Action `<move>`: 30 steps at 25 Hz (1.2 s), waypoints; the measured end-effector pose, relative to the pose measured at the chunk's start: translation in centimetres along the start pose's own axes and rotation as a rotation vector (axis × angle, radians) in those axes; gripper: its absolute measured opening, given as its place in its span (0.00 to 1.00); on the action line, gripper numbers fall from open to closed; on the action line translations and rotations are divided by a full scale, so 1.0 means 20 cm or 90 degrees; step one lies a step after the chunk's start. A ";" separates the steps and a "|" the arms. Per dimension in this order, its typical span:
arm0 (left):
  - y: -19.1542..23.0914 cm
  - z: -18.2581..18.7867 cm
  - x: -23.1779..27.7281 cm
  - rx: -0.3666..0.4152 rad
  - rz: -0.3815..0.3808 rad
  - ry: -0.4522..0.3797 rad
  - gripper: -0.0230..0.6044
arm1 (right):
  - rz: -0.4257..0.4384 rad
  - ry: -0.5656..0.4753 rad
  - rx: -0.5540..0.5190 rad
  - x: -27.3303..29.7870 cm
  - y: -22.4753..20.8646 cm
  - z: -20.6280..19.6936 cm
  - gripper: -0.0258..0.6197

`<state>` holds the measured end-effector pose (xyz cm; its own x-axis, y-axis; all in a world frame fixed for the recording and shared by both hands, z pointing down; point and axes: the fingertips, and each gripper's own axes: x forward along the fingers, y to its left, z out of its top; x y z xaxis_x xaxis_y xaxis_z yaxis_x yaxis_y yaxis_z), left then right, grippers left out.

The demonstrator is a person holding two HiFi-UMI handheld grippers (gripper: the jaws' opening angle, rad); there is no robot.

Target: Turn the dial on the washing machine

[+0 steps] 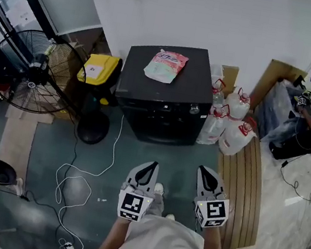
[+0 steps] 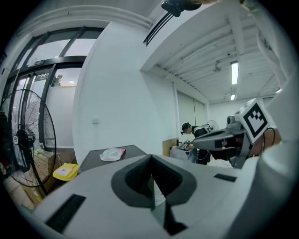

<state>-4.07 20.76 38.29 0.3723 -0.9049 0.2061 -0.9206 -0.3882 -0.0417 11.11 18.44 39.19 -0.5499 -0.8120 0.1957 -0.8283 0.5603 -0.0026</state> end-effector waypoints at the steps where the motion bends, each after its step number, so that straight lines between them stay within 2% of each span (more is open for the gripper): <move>1: 0.03 0.00 0.03 -0.001 -0.003 0.000 0.06 | -0.004 0.002 0.001 0.03 -0.01 0.00 0.05; 23: 0.69 -0.01 0.50 -0.021 -0.031 -0.004 0.06 | -0.039 0.034 -0.006 0.79 -0.05 0.07 0.05; 30: 0.78 -0.10 0.65 -0.038 -0.052 0.012 0.06 | -0.063 0.060 -0.014 0.89 -0.09 0.00 0.05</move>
<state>-13.81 3.33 42.19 0.4441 -0.8673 0.2251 -0.8931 -0.4485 0.0338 2.85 3.03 42.63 -0.4528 -0.8448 0.2850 -0.8746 0.4830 0.0421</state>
